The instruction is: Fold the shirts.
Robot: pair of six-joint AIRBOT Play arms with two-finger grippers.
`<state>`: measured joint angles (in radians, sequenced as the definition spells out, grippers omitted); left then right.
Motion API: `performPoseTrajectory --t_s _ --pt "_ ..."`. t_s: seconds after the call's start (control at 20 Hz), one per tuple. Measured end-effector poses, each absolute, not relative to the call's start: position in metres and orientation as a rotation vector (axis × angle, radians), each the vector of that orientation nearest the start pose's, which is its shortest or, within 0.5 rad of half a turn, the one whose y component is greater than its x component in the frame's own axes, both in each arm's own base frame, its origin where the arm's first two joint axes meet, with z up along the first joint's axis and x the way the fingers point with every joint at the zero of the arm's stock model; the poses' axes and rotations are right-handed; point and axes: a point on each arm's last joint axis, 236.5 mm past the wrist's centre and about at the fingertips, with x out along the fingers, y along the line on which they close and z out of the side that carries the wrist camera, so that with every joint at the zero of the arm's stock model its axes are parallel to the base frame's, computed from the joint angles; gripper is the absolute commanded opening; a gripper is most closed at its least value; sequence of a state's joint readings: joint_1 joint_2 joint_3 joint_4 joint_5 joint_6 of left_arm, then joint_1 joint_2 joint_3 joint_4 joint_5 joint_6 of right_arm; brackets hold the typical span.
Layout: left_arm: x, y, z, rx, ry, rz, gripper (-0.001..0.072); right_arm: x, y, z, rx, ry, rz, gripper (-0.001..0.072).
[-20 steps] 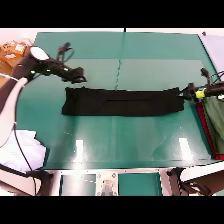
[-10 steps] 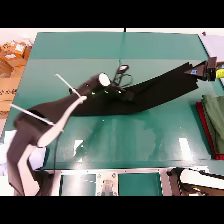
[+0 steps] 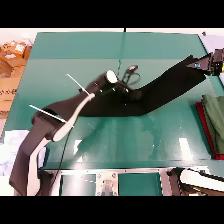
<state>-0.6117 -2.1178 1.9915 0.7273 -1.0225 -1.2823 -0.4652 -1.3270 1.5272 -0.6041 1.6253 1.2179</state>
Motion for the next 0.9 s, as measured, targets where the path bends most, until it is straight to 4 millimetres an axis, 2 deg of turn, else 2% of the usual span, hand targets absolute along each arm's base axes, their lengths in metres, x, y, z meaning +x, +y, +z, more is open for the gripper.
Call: performPoseTrajectory --t_s 0.1,0.2,0.3,0.4,0.5,0.6,0.65,0.75,0.8,0.85,0.9 --pt "0.43 -0.44 0.002 -0.213 1.162 -1.055 0.0028 0.39 0.035 0.195 0.584 0.968 0.648 0.0014" --pt "0.451 -0.393 0.026 -0.194 1.166 -0.996 0.0028 0.394 0.056 0.199 0.569 0.955 0.686 0.0014" --pt "0.47 -0.337 0.045 -0.171 1.176 -0.895 0.0028 0.4 0.086 0.202 0.548 0.94 0.734 0.0014" --pt "0.484 -0.28 0.059 -0.145 1.193 -0.773 0.0029 0.405 0.125 0.202 0.524 0.931 0.793 0.0014" --pt "0.492 -0.223 0.069 -0.122 1.212 -0.641 0.0029 0.409 0.173 0.195 0.503 0.93 0.853 0.0015" --pt "0.496 -0.171 0.074 -0.107 1.236 -0.513 0.0029 0.413 0.229 0.179 0.49 0.942 0.91 0.0015" --pt "0.497 -0.151 0.076 -0.105 1.247 -0.462 0.0029 0.414 0.258 0.167 0.488 0.952 0.933 0.0015" --pt "0.495 -0.12 0.078 -0.109 1.269 -0.395 0.0029 0.415 0.326 0.127 0.48 0.981 0.958 0.0015" --pt "0.494 -0.107 0.078 -0.113 1.281 -0.366 0.0029 0.413 0.358 0.104 0.474 0.994 0.959 0.0083" --pt "0.493 -0.095 0.077 -0.114 1.291 -0.34 0.0029 0.41 0.392 0.078 0.471 1.002 0.95 0.036" --pt "0.492 -0.086 0.078 -0.115 1.295 -0.321 0.0029 0.407 0.42 0.054 0.471 1.005 0.937 0.0506"
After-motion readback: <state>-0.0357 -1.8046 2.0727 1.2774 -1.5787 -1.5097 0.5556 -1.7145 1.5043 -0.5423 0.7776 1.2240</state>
